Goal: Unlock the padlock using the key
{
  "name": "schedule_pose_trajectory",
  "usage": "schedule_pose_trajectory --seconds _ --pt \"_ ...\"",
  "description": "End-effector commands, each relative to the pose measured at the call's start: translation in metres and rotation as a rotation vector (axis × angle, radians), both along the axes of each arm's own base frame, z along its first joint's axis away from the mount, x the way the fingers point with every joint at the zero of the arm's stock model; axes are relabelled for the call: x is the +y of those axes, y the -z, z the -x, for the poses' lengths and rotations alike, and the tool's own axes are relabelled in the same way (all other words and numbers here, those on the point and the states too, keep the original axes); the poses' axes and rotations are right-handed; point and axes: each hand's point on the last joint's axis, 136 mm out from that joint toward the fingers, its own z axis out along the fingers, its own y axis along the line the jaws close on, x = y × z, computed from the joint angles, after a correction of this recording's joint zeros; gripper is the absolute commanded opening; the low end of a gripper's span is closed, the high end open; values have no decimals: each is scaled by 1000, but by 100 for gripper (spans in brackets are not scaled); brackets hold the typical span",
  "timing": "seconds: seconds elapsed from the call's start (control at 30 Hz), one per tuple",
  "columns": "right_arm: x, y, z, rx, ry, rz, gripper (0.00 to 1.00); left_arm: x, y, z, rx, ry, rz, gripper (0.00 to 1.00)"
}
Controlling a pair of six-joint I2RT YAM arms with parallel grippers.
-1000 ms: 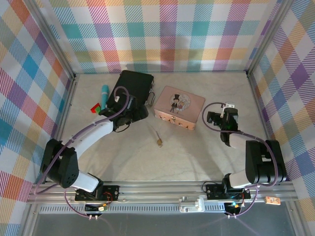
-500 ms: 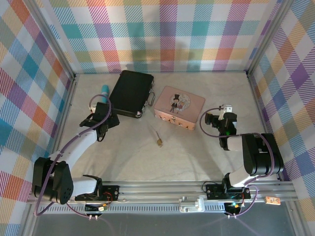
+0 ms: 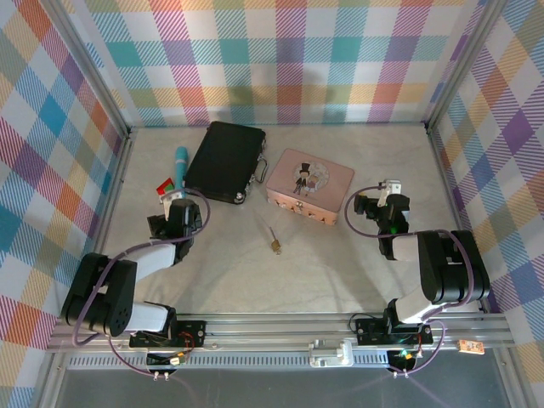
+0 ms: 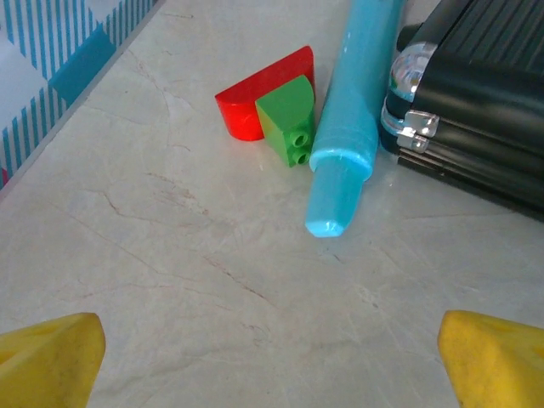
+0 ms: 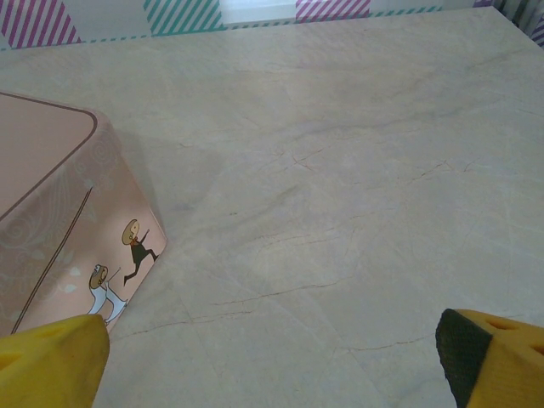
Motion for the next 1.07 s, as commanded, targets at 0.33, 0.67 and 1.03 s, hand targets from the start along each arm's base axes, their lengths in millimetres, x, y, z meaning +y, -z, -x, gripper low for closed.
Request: schedule_pose_trajectory --seconds 0.33,0.67,1.03 --pt "3 -8 -3 -37 -16 0 99 -19 -21 -53 -199 151 27 100" --pt "3 -8 -3 -36 -16 0 99 -20 -12 -47 -268 211 80 100" --pt "3 -8 -3 -35 -19 0 99 -20 -10 -51 -237 203 84 100"
